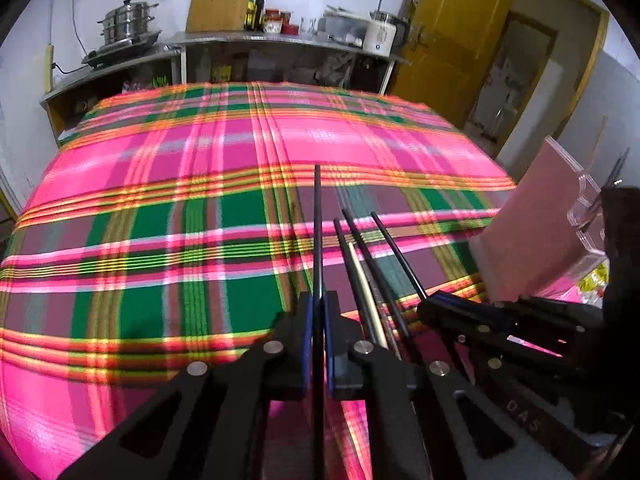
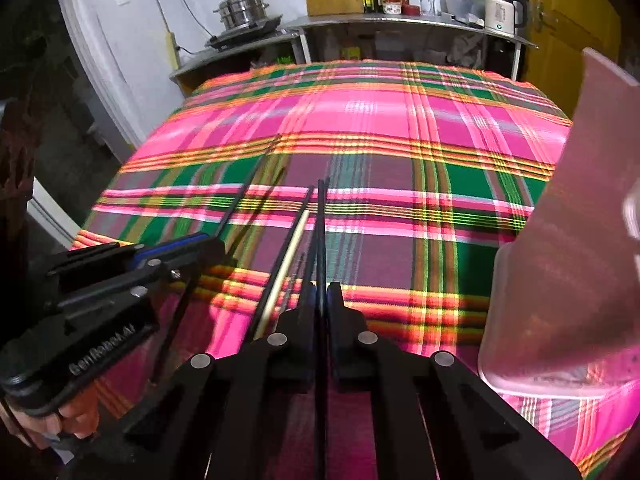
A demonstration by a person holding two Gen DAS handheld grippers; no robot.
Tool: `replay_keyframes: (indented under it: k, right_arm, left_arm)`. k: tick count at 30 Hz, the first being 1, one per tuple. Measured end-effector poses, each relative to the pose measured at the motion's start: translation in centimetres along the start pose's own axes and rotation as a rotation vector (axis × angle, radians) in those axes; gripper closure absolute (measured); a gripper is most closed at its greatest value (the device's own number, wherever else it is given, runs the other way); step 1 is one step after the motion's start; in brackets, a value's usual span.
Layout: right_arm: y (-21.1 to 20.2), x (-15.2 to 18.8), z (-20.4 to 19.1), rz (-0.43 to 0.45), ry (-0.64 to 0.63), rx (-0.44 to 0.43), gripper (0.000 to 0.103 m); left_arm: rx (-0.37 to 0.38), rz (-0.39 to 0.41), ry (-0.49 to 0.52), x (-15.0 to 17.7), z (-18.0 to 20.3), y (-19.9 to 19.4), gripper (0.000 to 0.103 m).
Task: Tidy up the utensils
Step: 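Lift both chopsticks upright and carry them over the pink holder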
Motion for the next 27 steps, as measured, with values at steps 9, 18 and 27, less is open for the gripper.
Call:
replay_keyframes:
  k: [9,18,27]
  right_arm:
    - [-5.7,-1.0,-1.0,0.107,-0.011,-0.014,0.098]
    - [-12.7,-1.2,-1.0,0.220,-0.006,0.001,0.098]
    - [-18.3,-1.4,0.4,0.315,0.021,0.032,0.098]
  left_arm:
    - [0.047,0.092,0.000,-0.6,0.9,-6.5,0.097]
    - [0.108,0.157,0.032,-1.2,3.4,-12.0,0.097]
    - [0.168,0.187,0.076,-1.6,7.3,-15.5,0.097]
Point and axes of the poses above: each gripper's, at about its wrist camera, not at the fingertips, and y roughly the way its jaws point, z to its right, x to its underside, the point moved 9 cm from there along y, roughly the way its jaws point, and after that the axes turned 14 degrees about -y, right-handed, at the moved point
